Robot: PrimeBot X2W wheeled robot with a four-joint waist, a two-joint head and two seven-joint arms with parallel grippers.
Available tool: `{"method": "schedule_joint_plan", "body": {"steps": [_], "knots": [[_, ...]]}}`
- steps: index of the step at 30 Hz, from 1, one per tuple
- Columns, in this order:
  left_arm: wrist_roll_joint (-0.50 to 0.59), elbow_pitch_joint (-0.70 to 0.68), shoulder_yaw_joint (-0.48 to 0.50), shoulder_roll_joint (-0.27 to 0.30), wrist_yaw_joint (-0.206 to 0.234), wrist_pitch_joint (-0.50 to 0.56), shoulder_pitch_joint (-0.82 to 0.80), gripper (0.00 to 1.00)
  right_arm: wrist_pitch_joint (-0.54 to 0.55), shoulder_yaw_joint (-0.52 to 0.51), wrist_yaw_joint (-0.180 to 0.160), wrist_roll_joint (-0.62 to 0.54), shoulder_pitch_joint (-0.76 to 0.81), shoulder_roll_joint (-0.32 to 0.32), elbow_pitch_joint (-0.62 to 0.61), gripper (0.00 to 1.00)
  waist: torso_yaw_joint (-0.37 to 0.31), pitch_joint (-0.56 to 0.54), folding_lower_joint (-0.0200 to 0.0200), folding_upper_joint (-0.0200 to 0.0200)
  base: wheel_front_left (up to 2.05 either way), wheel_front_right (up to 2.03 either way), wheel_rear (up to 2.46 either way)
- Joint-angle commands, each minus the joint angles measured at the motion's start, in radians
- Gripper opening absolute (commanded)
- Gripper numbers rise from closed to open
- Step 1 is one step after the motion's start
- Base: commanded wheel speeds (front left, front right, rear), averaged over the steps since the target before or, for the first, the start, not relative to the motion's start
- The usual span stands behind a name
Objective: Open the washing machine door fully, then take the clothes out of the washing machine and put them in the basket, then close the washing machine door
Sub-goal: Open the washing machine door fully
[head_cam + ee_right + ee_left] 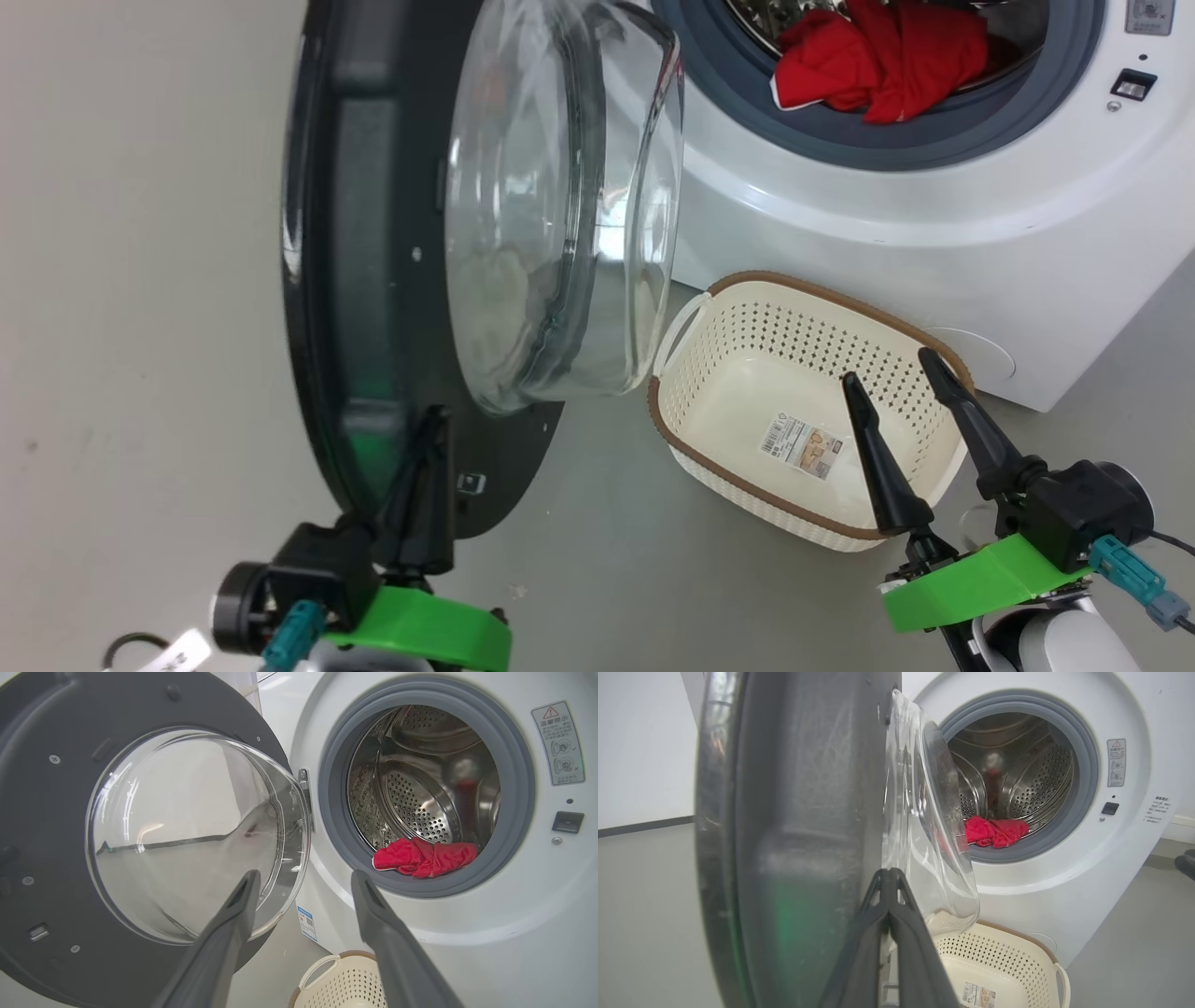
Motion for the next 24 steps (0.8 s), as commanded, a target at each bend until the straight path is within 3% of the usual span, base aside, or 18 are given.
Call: {"method": "schedule_joint_plan", "body": {"steps": [1,24], "knots": [[-0.007,-0.027,0.061,0.036,0.021,-0.01,0.006,0.0,0.0,0.023,0.006,-0.006,-0.01,0.005,-0.032,1.0,0.004,0.001,-0.0001,0.0,0.0,0.0,0.0],[-0.075,0.083,0.202,0.084,0.051,-0.061,-0.023,0.0,0.037,0.032,0.006,-0.029,-0.009,0.005,-0.058,1.0,0.015,0.008,-0.0001,0.0,0.0,0.0,0.0]]}}
